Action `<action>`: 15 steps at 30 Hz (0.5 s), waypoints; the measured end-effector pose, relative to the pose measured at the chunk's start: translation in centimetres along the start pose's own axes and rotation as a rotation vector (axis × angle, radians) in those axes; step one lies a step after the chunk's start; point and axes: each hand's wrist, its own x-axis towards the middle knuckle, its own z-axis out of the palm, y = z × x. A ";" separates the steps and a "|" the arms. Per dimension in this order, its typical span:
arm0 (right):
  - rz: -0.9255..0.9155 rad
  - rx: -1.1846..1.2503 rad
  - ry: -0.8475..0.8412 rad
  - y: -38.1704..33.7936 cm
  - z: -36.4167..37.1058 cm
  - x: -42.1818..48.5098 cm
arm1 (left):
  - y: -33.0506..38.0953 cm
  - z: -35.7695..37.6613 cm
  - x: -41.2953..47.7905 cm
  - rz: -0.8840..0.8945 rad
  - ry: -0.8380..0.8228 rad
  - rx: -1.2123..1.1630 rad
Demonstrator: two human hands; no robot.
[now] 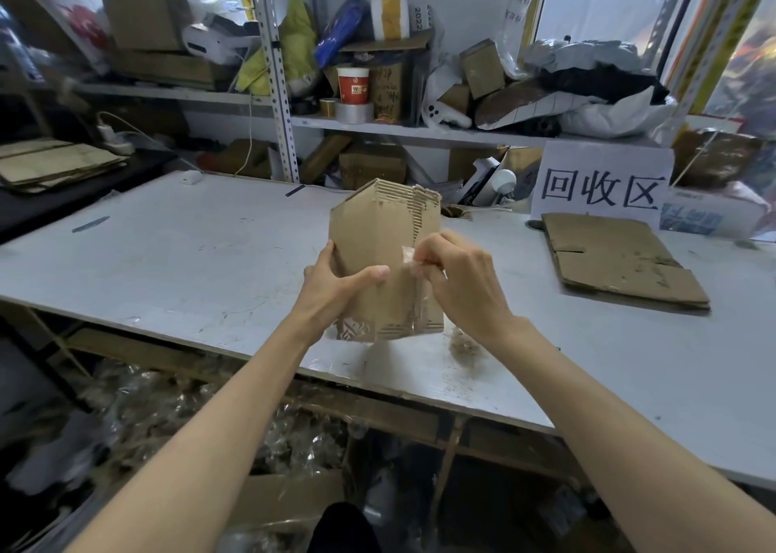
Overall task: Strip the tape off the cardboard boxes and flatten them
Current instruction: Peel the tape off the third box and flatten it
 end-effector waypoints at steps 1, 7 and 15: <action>0.012 0.052 -0.095 0.0 -0.4 -0.1 | 0.0 0.0 -0.1 0.010 0.030 -0.040; 0.225 0.233 -0.433 0.4 -2.4 0.0 | 0.3 0.8 -0.4 0.002 -0.007 -0.142; 0.027 -0.053 -0.064 0.0 -1.6 -1.7 | 0.4 1.7 -0.1 -0.036 -0.011 -0.151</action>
